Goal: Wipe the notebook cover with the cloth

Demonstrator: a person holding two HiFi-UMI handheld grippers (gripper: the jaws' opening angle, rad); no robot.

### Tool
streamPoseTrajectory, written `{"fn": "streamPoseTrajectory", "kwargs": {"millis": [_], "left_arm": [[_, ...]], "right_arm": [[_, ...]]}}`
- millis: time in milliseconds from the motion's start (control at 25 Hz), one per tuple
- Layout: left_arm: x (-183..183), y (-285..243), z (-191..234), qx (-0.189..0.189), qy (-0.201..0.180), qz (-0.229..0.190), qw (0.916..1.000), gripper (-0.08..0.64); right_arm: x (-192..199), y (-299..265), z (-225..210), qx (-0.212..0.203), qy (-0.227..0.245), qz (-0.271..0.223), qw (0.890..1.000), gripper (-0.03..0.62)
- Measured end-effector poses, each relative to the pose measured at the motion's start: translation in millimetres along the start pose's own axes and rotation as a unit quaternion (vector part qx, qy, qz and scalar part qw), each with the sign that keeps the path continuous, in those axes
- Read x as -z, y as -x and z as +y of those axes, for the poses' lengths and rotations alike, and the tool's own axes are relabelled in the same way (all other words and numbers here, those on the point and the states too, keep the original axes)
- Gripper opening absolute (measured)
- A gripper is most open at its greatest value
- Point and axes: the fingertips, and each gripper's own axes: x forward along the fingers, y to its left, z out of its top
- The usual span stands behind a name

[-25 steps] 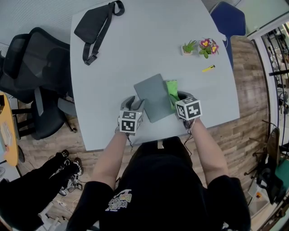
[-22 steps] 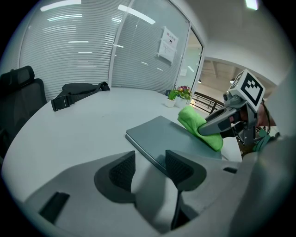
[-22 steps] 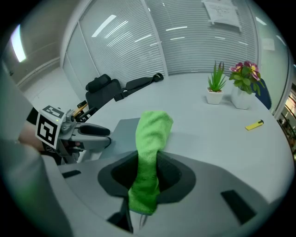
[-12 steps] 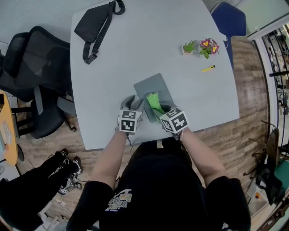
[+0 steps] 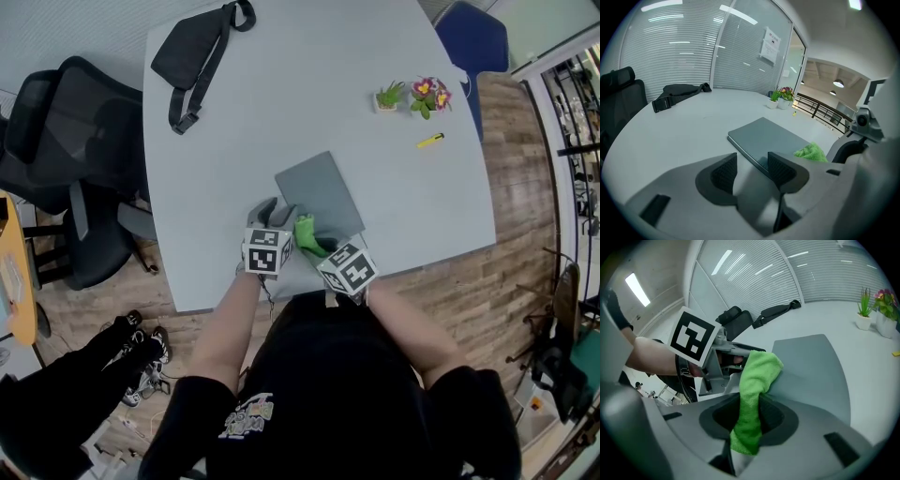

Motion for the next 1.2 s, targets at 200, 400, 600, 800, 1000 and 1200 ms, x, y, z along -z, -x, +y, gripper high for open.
{"fn": "streamPoseTrajectory", "kwargs": {"millis": [200, 400, 600, 800, 1000, 1200], "left_arm": [[0, 0, -1, 0.000, -0.001, -0.001, 1.0000, 0.207], [0, 0, 0, 0.000, -0.002, -0.001, 1.0000, 0.207], [-1, 0, 0, 0.001, -0.001, -0.001, 1.0000, 0.207], [-1, 1, -1, 0.001, -0.001, -0.001, 1.0000, 0.207], [-1, 0, -1, 0.001, 0.000, -0.001, 1.0000, 0.207], [-1, 0, -1, 0.001, -0.001, -0.001, 1.0000, 0.207]], "right_arm": [[2, 6, -17, 0.022, 0.010, 0.005, 1.000, 0.109], [6, 19, -43, 0.040, -0.005, -0.004, 0.999, 0.109], [9, 35, -66, 0.056, -0.037, -0.024, 0.997, 0.109], [13, 51, -84, 0.069, -0.059, -0.036, 0.995, 0.109], [15, 61, -98, 0.080, -0.072, -0.046, 0.993, 0.107], [17, 68, -107, 0.089, -0.083, -0.052, 0.991, 0.107]]}}
